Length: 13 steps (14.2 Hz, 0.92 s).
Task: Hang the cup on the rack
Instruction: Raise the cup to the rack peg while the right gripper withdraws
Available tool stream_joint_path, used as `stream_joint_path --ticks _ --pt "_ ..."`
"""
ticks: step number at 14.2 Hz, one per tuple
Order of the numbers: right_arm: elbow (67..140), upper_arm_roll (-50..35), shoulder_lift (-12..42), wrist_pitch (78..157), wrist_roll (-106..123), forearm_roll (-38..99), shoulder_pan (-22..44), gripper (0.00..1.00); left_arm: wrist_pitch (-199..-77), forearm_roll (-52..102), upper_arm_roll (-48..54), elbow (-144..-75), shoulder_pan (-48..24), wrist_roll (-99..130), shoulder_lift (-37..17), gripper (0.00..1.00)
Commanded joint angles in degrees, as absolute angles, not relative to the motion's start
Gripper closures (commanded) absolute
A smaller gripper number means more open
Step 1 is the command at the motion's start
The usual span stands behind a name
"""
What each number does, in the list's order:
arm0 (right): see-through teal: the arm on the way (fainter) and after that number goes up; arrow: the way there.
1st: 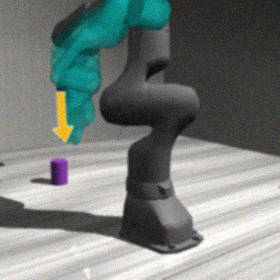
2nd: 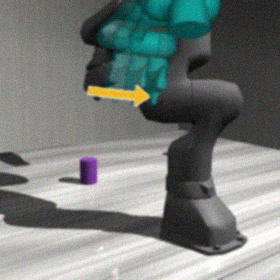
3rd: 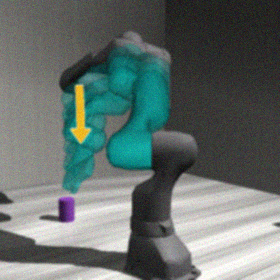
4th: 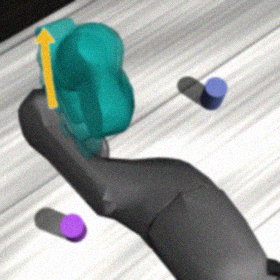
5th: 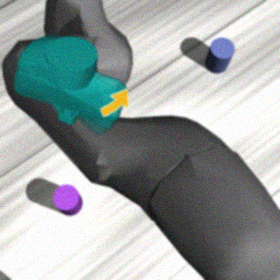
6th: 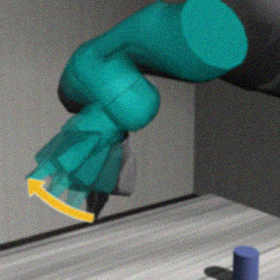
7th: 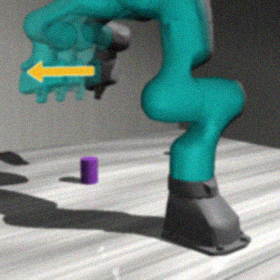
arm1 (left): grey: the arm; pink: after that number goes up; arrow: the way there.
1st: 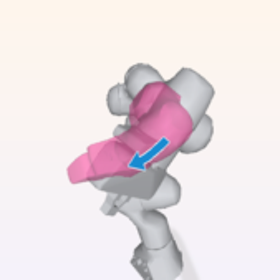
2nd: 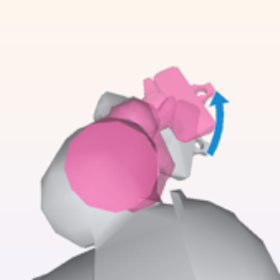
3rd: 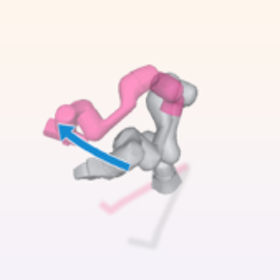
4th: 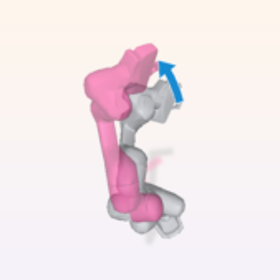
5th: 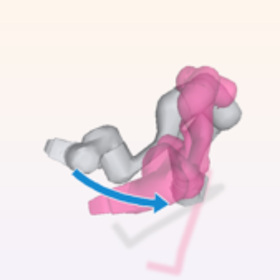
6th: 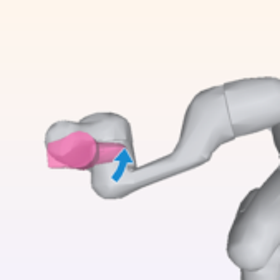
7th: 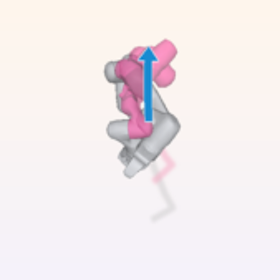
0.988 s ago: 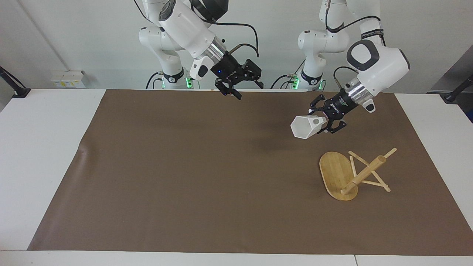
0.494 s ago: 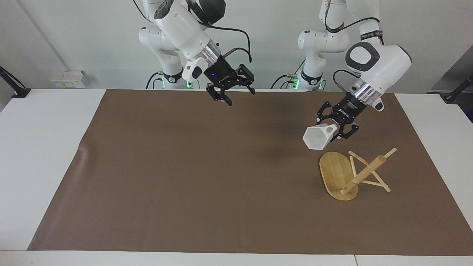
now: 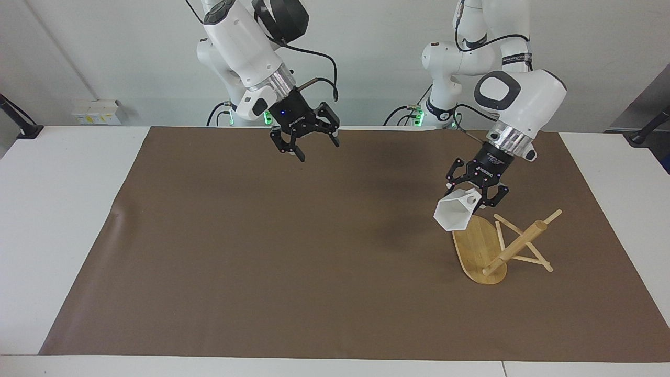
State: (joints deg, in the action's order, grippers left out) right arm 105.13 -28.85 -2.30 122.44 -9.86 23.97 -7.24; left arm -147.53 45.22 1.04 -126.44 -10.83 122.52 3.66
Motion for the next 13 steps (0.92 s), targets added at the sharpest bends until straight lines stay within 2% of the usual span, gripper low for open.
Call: stream_joint_path --ticks 1,13 --pt "105.21 -28.65 -1.94 121.99 -7.04 18.38 -8.0 0.0 -148.88 44.21 0.44 -124.45 -11.34 124.89 2.11 1.0" --pt "105.29 -18.29 -1.85 121.11 5.71 17.58 -8.0 0.0 -156.18 44.21 0.44 -124.1 -11.42 131.84 0.44 1.0"
